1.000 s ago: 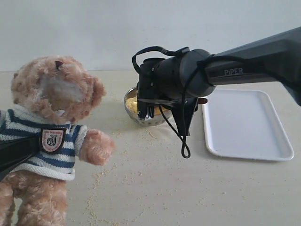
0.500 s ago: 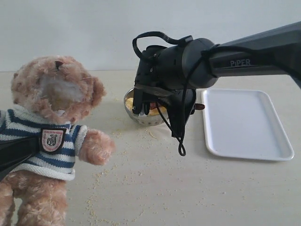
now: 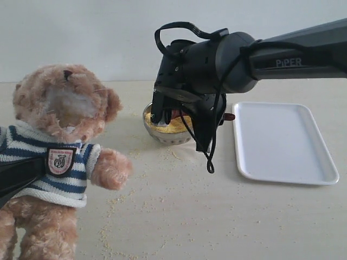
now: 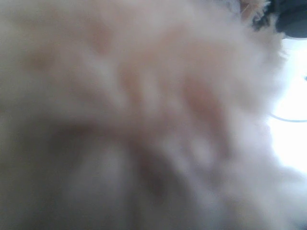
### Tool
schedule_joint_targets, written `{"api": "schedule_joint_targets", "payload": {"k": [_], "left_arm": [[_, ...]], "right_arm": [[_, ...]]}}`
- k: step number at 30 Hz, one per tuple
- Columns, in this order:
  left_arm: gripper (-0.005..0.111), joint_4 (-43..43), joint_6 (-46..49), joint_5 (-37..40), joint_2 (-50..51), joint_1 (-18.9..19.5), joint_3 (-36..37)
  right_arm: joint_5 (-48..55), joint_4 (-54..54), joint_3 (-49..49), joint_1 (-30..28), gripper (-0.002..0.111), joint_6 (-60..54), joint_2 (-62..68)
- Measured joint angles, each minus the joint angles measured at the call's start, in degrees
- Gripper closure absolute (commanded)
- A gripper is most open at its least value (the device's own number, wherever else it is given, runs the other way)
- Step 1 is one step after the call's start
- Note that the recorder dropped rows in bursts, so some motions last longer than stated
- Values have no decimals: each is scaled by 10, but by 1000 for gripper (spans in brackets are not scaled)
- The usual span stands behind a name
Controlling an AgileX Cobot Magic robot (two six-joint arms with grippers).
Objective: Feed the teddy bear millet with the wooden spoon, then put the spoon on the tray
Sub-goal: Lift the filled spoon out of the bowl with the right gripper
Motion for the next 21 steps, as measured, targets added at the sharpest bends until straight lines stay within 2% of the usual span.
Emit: {"api": "schedule_joint_targets", "payload": {"k": [6,15,21], "left_arm": [[102,0,0,0,0,0,0],[102,0,0,0,0,0,0],[102,0,0,0,0,0,0]], "right_arm": [[4,-7,0,0,108,0,0],[8,126,0,-29,108,-29,-50],[65,207,0,-45,108,-51,-93]]}}
